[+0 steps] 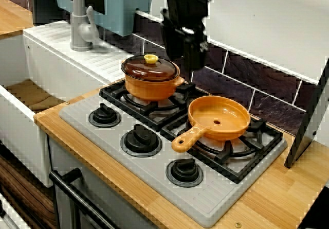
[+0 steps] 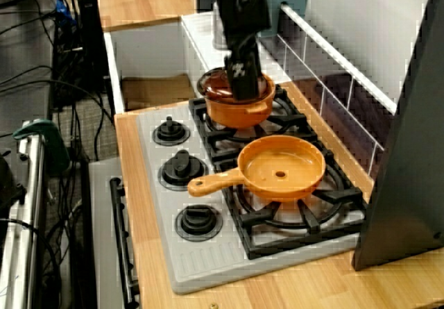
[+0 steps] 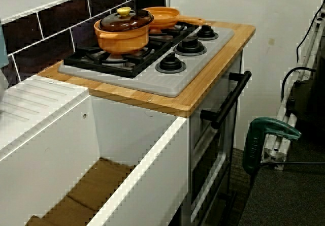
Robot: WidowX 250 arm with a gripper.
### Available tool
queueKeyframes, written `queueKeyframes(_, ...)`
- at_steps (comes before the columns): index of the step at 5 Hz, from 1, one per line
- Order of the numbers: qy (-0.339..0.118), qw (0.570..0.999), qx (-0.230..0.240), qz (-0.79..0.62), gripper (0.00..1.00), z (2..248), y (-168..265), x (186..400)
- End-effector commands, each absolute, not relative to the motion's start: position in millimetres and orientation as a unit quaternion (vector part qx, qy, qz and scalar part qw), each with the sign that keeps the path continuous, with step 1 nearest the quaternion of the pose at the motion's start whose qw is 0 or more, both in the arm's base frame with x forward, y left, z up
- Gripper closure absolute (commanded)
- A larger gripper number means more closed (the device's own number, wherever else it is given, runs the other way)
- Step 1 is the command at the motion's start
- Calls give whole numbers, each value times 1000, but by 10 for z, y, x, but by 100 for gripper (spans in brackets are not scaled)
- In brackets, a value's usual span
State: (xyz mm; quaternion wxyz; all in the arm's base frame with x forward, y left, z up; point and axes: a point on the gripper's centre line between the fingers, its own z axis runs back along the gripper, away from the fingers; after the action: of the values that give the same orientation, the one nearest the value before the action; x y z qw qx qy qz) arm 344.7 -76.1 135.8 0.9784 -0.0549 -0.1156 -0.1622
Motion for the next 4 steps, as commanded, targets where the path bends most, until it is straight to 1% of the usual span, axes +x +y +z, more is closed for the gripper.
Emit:
queueKeyframes(1, -145, 980, -51, -124, 0, 1529, -998, 3343)
queueKeyframes(3, -107, 986, -71, -108, 0, 1431, -1161, 3242)
queueKeyframes(4, -92, 986, -77, -113, 0, 1449, -1210, 3206)
